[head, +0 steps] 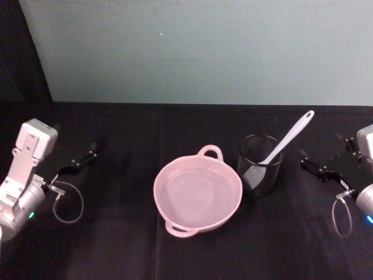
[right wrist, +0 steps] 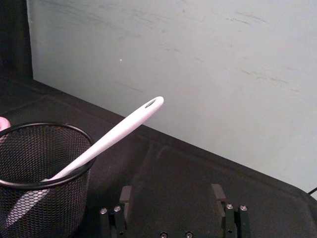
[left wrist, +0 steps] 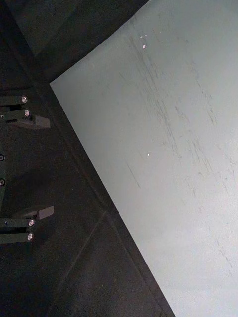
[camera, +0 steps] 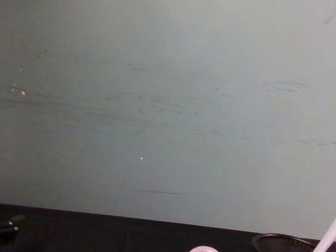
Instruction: Use the one hand to pick up the spoon and stir the clear water in the bowl.
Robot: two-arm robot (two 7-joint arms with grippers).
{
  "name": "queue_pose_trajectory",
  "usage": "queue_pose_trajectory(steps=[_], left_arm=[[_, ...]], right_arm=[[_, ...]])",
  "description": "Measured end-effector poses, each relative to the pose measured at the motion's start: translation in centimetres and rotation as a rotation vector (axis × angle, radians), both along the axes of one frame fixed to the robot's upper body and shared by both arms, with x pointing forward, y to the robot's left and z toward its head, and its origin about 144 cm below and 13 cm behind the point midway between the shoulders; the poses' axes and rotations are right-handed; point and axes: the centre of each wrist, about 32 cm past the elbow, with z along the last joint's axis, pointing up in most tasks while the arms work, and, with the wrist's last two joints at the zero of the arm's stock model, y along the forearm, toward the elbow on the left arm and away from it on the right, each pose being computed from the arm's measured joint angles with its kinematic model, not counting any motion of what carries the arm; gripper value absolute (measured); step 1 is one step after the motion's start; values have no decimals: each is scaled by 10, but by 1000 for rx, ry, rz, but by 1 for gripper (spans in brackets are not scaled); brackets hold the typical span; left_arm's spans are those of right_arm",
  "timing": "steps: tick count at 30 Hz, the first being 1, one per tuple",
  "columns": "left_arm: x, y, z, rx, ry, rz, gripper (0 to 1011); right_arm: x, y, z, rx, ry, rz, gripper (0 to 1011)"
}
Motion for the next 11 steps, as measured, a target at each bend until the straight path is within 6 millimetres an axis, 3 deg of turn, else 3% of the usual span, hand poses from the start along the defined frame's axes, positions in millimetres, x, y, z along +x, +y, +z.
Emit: queue_pose_trajectory(steps=[11], left_arm=[[0, 0, 0, 0, 0, 0, 1005]], right_arm=[[0, 0, 0, 1, 0, 0, 1002]])
